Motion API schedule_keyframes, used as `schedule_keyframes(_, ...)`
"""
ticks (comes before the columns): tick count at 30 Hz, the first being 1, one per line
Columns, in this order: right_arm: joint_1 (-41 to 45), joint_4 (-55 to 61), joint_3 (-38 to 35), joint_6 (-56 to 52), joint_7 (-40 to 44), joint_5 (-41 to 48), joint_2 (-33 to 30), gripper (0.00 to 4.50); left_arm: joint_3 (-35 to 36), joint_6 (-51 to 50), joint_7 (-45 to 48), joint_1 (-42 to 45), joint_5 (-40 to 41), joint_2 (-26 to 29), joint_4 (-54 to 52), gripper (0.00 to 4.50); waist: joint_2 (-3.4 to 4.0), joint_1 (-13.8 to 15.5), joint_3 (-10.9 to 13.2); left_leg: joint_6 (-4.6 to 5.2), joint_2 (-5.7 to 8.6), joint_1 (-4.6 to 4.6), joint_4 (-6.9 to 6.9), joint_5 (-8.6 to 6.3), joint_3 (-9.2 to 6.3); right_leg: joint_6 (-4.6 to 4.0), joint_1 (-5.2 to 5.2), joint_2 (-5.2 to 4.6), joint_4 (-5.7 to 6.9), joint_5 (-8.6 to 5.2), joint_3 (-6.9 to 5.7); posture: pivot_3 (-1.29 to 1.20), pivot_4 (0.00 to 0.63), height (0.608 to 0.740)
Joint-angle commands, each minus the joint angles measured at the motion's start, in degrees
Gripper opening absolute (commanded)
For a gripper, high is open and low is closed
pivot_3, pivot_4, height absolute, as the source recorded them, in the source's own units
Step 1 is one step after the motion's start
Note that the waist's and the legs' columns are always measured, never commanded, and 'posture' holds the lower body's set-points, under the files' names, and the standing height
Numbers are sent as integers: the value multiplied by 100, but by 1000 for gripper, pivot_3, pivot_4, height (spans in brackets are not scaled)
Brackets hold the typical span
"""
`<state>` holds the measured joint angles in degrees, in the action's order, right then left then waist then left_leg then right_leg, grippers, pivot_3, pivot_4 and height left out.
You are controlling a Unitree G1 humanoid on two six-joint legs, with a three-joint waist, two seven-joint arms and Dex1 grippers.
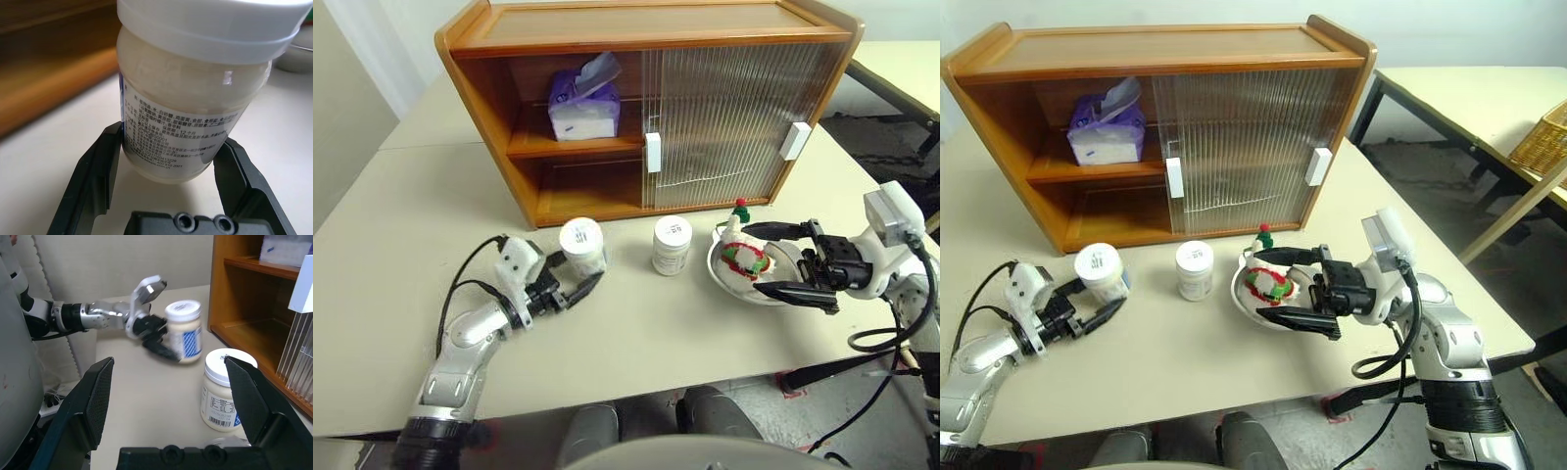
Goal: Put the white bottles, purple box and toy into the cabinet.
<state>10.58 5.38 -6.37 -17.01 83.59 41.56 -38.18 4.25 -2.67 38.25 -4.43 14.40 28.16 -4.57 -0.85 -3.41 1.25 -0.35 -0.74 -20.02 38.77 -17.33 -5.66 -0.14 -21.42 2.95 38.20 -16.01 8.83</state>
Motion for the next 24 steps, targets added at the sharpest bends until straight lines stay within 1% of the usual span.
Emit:
schedule_keyframes(1,111,-74,109,88,43,-111,48,4500,152,-272,-542,373,-146,-103,-78,3137,-9,25,6,-1,0,2,1,1,-1,0,3,0,0,0,0,-58,41,740)
schedule_keyframes(4,142,-19,150,62,2,-108,66,4500,179,-536,-917,697,-233,-227,22,3137,-17,50,12,-2,2,6,3,2,2,-1,8,0,-1,1,-1,-57,41,740)
schedule_keyframes(8,150,124,152,-27,-88,-79,62,4500,-31,-852,-1315,1345,-525,-438,458,3137,-35,92,24,-5,5,8,7,6,5,3,13,0,-3,3,-6,-61,39,740)
schedule_keyframes(17,157,244,176,-116,-212,-66,71,4500,-186,-1126,-1711,2056,-778,-815,1051,3137,-67,124,43,-29,10,10,10,21,12,37,21,0,-16,14,-1,-73,40,740)
schedule_keyframes(19,157,258,165,-135,-219,-56,61,4500,-186,-1198,-1829,2169,-826,-900,1141,3137,-67,123,44,-27,10,11,13,20,12,77,25,0,-20,37,-2,-74,39,740)
schedule_keyframes(24,169,219,136,-138,-178,-56,24,4500,-184,-1382,-2103,2388,-936,-1054,1312,3137,-67,120,44,-12,11,17,15,14,12,79,37,0,-34,39,-2,-78,38,740)
